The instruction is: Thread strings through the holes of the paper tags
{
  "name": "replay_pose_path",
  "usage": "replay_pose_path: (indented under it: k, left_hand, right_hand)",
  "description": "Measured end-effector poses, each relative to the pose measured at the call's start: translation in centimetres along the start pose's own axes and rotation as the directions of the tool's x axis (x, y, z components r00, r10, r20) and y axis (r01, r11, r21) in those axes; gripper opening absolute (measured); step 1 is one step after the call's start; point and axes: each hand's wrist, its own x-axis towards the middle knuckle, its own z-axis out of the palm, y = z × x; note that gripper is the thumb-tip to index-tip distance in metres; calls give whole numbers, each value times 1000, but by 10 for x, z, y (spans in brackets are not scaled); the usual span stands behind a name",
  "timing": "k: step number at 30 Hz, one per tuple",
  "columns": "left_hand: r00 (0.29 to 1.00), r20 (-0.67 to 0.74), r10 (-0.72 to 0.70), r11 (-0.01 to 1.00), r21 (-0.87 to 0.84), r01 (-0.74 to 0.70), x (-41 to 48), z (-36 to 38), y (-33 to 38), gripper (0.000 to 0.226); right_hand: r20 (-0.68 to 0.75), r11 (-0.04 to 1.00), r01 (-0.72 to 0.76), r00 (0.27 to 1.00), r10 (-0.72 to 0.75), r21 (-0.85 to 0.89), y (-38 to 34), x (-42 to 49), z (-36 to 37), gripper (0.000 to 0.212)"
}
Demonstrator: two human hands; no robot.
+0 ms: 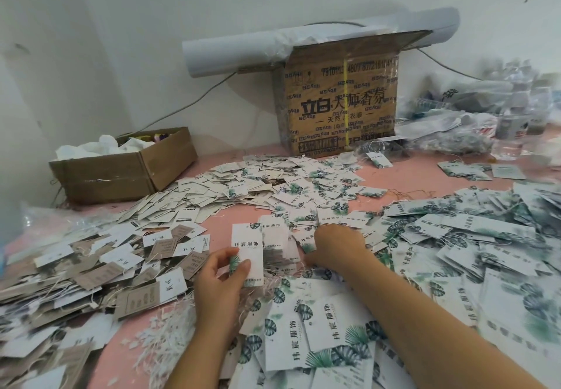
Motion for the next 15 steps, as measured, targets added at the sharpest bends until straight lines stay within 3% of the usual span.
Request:
replay_pose_path:
  k: [8,15]
  left_hand:
    - [1000,18,-1,1000,-1,1,4,1,-4,29]
    - [1000,28,-12,1000,-23,13,5,1,-5,30]
  right_hand:
    - [-23,1000,-1,1000,1,-9,0,0,0,35]
    - [-20,995,-21,1000,23,101,0,-2,-4,24]
